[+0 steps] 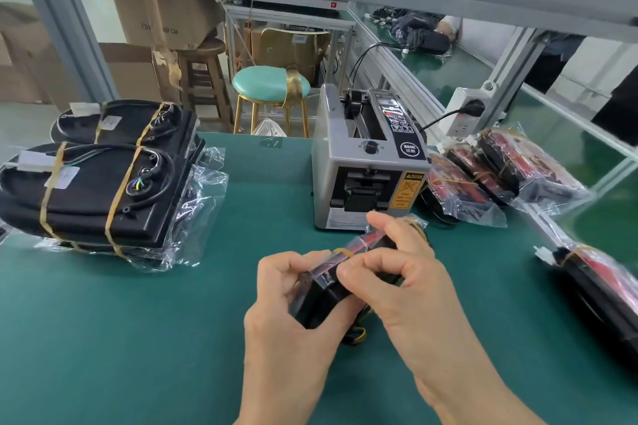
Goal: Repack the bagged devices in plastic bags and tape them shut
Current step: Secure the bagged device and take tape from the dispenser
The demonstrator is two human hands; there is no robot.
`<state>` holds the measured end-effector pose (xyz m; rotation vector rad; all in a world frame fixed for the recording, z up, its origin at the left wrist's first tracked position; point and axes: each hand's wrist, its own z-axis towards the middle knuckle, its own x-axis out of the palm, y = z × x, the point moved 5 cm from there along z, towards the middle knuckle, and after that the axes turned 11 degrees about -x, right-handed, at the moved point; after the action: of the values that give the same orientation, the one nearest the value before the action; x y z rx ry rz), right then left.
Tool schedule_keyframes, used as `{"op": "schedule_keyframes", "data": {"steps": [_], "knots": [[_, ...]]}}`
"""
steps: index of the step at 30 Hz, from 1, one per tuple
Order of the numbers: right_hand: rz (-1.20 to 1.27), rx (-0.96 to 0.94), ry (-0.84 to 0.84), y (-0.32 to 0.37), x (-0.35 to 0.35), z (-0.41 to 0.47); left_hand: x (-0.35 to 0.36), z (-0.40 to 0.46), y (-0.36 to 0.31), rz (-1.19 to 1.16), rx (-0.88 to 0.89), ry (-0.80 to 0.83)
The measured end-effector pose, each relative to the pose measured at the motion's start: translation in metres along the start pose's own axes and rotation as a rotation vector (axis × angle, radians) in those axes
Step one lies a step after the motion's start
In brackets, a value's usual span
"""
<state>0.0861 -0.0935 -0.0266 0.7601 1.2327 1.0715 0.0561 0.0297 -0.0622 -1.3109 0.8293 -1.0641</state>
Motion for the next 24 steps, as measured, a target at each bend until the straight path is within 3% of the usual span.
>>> {"op": "schedule_keyframes", "data": {"steps": [17,24], "knots": [[-0.207,-0.074,-0.037,0.0088,0.0029,-0.0049,-0.0007,-0.0006,0.0050,0.092,0.059,-0.014],[-0.087,-0.058,-0.117,0.0039,0.0058,-0.0096,-0.0001,-0.0010,-0.0010,0.009,0.014,-0.039]]}}
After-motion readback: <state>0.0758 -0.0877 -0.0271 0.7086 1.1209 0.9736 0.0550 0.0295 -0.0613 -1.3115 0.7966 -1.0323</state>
